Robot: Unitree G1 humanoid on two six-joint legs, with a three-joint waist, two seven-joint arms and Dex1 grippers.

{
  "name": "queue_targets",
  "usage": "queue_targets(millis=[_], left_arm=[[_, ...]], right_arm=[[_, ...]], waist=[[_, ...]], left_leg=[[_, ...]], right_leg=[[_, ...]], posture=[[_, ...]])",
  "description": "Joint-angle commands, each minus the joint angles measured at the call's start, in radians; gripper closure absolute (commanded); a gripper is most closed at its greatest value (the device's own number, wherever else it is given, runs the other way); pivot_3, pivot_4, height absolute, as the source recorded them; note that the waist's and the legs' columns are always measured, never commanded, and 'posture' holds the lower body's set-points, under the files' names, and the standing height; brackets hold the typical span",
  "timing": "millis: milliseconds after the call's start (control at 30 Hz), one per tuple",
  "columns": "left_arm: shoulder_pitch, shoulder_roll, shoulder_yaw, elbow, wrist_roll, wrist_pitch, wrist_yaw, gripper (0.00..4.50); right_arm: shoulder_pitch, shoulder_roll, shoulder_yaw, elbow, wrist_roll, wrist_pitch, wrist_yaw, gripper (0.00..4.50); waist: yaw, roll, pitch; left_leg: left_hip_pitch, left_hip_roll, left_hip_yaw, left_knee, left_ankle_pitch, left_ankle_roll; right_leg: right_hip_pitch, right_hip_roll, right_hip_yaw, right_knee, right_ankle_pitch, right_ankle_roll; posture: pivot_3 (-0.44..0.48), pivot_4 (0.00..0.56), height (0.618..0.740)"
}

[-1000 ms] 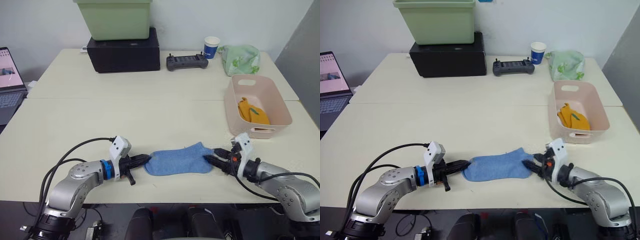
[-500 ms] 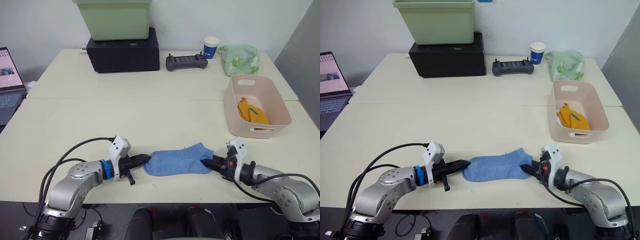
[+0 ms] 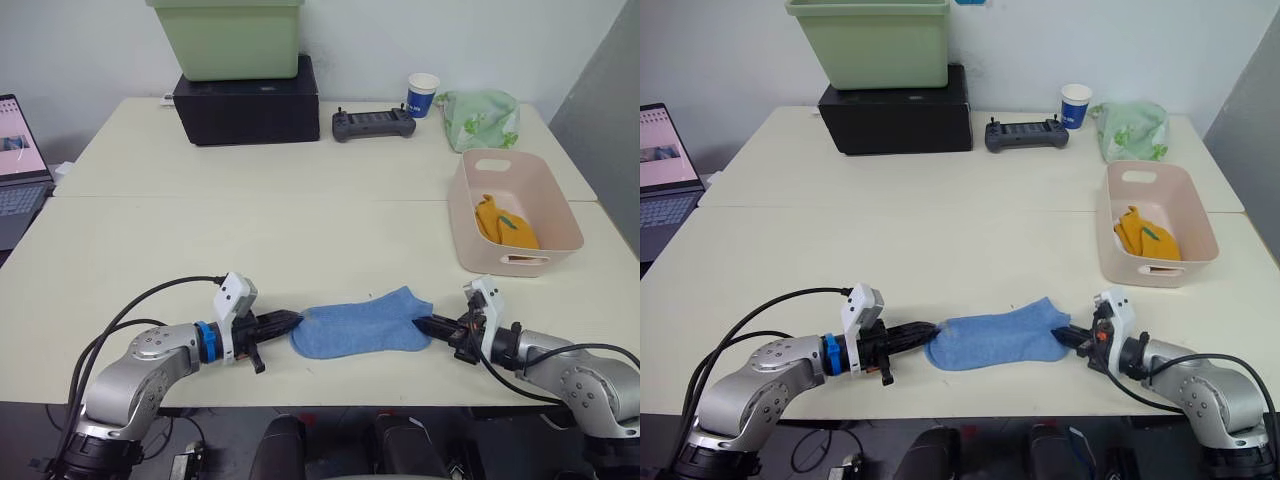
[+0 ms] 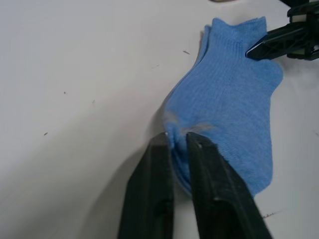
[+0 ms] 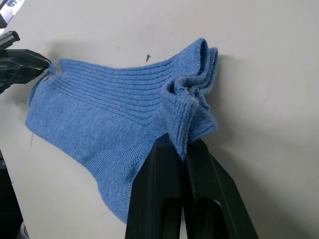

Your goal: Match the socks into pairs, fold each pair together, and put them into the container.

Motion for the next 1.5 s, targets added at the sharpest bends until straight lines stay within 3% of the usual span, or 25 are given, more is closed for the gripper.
queue_targets(millis=[33,200,367,467,767,900,1167,1333,1500], left_arm=[[0.011,0.02,0.051,-0.052,-0.024,-0.01,-0.009,2.59],[0.01,0.055,0.078,-0.086,-0.013,-0.069,-0.044,0.95],[-0.047,0.057,-0.036,-0.122,0.035,-0.118,-0.112,0.95],[-0.099,0.032,-0.116,-0.084,0.073,-0.142,-0.138,1.51],[-0.247,-0.065,-0.329,0.157,0.246,-0.237,-0.194,4.46],[-0.243,-0.074,-0.373,0.191,0.297,-0.223,-0.187,4.46],[-0.226,-0.072,-0.367,0.193,0.313,-0.226,-0.193,4.46],[-0.236,-0.074,-0.361,0.197,0.309,-0.22,-0.197,4.46],[-0.235,-0.062,-0.349,0.192,0.306,-0.218,-0.2,4.46]], right_arm=[[0.003,-0.011,-0.016,-0.016,0.013,-0.013,0.019,4.5],[0.013,-0.065,-0.043,0.007,0.015,-0.022,0.071,4.5],[0.01,-0.138,-0.058,0.061,0.009,-0.045,0.168,4.5],[-0.003,-0.161,-0.055,0.096,-0.005,-0.068,0.202,4.5],[-0.028,-0.162,-0.046,0.092,-0.01,-0.076,0.214,4.5],[-0.05,-0.158,-0.07,0.042,0.048,-0.037,0.211,4.5],[-0.188,-0.076,-0.068,-0.072,0.402,0.182,0.133,4.5],[-0.263,-0.008,0.179,0.003,0.197,0.087,0.151,4.5],[-0.322,0.04,0.256,0.088,0.081,0.004,0.162,4.5]], waist=[[0.0,0.0,0.0],[0.001,0.0,0.0],[0.003,0.0,0.0],[0.003,0.0,0.0],[-0.001,0.0,0.0],[0.0,0.0,0.0],[0.001,0.001,-0.001],[-0.001,0.001,-0.001],[0.0,0.001,-0.001]], left_leg=[[0.0,0.0,0.0,0.0,0.0,0.0],[0.0,0.0,0.0,0.0,0.0,0.0],[0.0,0.0,0.001,0.0,0.0,0.0],[0.0,-0.001,0.002,0.0,0.0,0.0],[0.0,-0.003,0.002,0.001,0.0,0.0],[0.0,-0.002,0.002,0.001,0.0,0.0],[0.0,-0.002,0.001,0.001,0.0,0.0],[0.0,-0.002,0.001,0.001,0.0,0.0],[0.0,-0.001,0.0,0.001,0.0,0.0]], right_leg=[[0.0,0.0,0.0,0.0,0.0,0.0],[0.0,0.0,0.0,0.0,0.0,0.0],[0.0,0.0,0.0,0.0,0.0,0.0],[0.001,0.0,0.0,-0.001,0.0,0.0],[0.0,0.003,0.0,0.0,0.001,-0.001],[0.0,0.003,-0.001,0.0,0.002,-0.004],[0.002,0.004,-0.001,0.0,0.002,-0.004],[0.002,0.004,-0.001,0.0,0.002,-0.004],[0.001,0.003,-0.001,0.0,0.001,-0.002]], posture=[[0.0,0.15,0.74],[0.0,0.15,0.74],[0.0,0.15,0.74],[0.0,0.15,0.74],[0.0,0.15,0.74],[0.0,0.15,0.74],[0.0,0.15,0.74],[0.0,0.15,0.74],[0.0,0.15,0.74]])
